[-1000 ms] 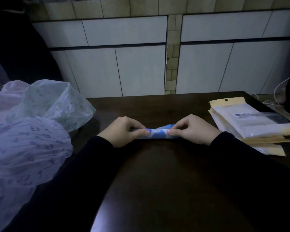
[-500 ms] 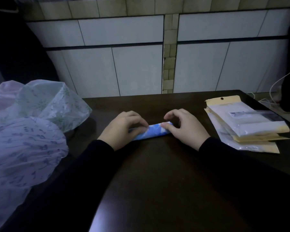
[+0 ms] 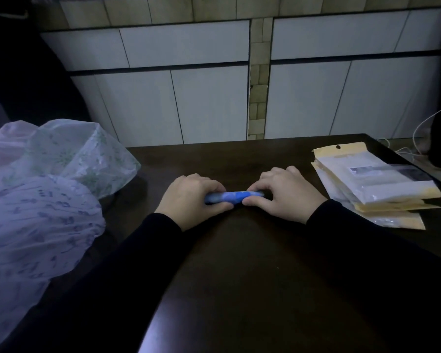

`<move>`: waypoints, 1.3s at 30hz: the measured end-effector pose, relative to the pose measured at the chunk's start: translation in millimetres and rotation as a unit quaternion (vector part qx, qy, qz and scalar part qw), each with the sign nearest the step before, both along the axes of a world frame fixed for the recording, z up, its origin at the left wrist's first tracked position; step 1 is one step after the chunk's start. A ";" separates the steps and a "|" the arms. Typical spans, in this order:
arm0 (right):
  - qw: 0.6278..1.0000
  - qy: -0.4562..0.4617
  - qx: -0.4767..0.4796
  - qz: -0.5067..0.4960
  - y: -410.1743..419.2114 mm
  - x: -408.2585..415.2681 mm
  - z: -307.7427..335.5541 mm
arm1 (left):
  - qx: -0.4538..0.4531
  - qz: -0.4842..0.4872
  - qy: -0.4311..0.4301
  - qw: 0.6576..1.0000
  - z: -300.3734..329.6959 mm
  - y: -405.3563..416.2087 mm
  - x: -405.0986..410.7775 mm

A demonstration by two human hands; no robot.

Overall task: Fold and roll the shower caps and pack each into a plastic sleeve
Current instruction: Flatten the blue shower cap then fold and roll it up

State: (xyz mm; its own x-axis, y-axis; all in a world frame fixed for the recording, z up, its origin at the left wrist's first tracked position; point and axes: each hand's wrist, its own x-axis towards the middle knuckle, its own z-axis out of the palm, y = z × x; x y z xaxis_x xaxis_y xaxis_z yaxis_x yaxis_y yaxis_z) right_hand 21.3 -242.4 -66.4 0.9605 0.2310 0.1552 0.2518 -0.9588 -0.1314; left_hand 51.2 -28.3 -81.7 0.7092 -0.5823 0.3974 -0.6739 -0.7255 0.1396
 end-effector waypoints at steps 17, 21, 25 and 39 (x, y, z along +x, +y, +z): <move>0.992 -0.118 0.025 -0.032 -12.0 -17.9 7.8 | -0.103 0.002 -0.052 0.993 1.0 -1.0 -3.9; 0.978 -0.190 0.075 -0.052 -30.5 -48.6 27.3 | -0.144 0.022 -0.052 0.988 3.1 -10.7 -8.6; 0.961 -0.244 0.028 -0.127 -59.4 -70.0 33.6 | -0.161 0.029 -0.063 0.985 6.1 -31.7 -14.2; 0.969 -0.003 -0.022 -0.247 -111.2 -79.8 29.4 | -0.164 0.050 0.002 0.985 6.5 -48.5 -21.4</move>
